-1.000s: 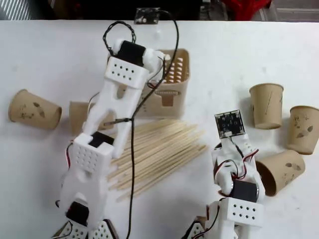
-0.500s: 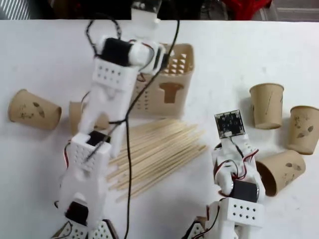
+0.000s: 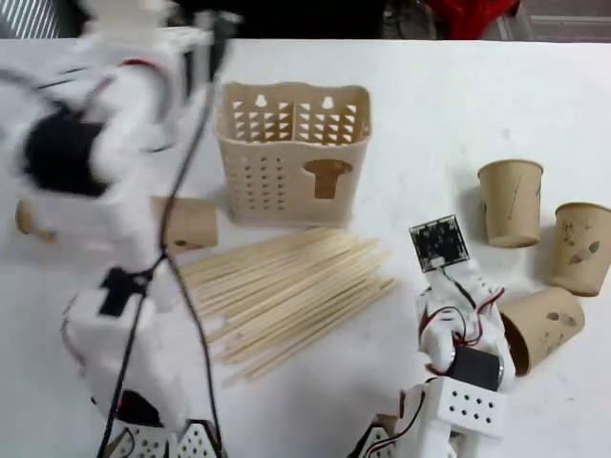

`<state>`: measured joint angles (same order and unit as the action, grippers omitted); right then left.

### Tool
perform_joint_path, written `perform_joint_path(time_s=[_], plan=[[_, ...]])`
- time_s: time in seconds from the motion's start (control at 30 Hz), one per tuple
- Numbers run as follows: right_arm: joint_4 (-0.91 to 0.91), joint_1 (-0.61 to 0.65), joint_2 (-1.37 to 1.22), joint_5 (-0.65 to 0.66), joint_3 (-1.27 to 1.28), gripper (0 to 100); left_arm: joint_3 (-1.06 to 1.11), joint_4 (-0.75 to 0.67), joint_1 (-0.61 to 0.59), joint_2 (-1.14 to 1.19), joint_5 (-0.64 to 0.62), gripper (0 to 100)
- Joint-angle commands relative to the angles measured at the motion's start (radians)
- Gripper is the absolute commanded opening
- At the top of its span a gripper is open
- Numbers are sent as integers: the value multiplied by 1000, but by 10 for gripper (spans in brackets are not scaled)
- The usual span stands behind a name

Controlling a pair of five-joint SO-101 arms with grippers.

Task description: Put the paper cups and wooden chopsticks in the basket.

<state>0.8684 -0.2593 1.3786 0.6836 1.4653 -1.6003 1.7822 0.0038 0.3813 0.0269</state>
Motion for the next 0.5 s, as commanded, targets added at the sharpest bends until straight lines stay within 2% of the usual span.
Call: perform_joint_path(time_s=[0.0, 0.1, 0.23, 0.37, 0.47], plan=[[12, -62, 13, 169, -11, 18, 339, 9, -139, -228, 196, 225], [2, -125, 15, 269, -29, 17, 767, 9, -186, -412, 190, 225], [2, -248, 13, 241, -172, 18, 1313, -14, -199, -725, 193, 234], [5, -332, -1, 236, -338, 18, 1732, -173, -199, -1050, 192, 293], [5, -374, -50, 282, -414, 19, 2051, -313, -193, -1219, 189, 285]])
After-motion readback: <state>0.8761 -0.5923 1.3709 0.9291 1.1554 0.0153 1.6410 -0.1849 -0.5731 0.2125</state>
